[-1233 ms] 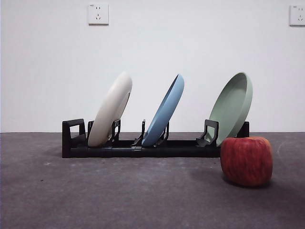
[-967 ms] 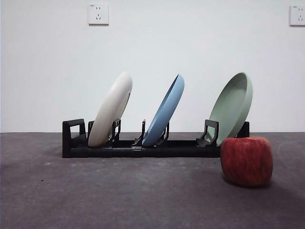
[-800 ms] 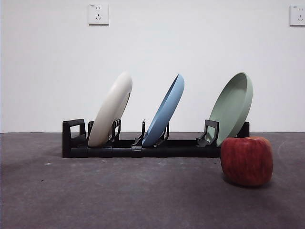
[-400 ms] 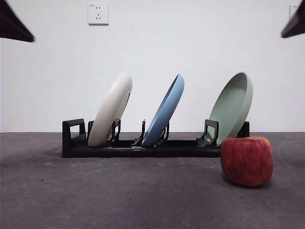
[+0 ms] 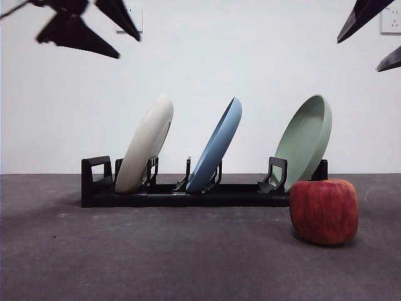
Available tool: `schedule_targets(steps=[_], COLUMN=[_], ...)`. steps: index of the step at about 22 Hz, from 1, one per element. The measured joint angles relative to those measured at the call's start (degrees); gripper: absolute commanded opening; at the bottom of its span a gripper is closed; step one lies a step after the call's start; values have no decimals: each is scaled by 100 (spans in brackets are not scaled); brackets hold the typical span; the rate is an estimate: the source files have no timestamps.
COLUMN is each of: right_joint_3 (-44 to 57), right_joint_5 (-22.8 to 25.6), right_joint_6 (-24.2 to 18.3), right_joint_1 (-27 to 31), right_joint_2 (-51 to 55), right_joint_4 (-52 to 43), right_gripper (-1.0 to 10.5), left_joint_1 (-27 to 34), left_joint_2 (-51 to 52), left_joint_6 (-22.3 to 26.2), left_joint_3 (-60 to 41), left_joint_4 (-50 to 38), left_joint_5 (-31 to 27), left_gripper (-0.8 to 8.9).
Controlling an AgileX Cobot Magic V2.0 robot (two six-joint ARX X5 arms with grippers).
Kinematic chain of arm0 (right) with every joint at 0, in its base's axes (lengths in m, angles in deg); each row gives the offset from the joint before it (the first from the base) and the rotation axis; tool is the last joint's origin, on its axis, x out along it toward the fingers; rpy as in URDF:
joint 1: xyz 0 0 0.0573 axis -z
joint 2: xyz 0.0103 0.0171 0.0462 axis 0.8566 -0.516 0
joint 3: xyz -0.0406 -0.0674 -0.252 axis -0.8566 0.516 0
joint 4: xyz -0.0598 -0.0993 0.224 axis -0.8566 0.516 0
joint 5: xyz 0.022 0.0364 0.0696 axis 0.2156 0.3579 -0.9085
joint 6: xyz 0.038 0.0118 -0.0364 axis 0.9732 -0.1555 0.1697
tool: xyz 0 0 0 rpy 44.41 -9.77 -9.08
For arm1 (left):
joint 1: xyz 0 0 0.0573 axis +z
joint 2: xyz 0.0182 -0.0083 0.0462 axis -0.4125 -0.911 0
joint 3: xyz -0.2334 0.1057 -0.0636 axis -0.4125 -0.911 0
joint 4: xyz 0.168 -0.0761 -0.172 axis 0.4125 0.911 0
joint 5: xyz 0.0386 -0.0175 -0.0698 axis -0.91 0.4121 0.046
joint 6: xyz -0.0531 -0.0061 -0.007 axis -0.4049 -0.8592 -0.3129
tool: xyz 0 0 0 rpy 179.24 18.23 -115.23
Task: Take the yellow plate from the plate rack,put the plate on the table,take the apple from the table,put the apple in the plate
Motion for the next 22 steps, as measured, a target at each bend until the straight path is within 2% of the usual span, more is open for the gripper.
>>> schedule_targets(steps=[5,13,16,22], right_joint_3=[0,0,0,0], right_joint_5=[2,7,7,31], right_joint_6=[-37,-37,-37,-37], right_joint_1=[0,0,0,0], right_joint_2=[0,0,0,0], right_joint_4=[20,24,24,72], right_gripper=[379,378,378,378], left_joint_1=[-326,-417,-424,-507], left_joint_2=[-1213,-1891,-1891,-1882], left_joint_6=[308,369,442,494], left_joint_3=[1056,1180,1182,1204], left_joint_4=[409,415,396,415], left_joint_5=[-514,-710,-734,-619], left_gripper=[256,240,-2,-9])
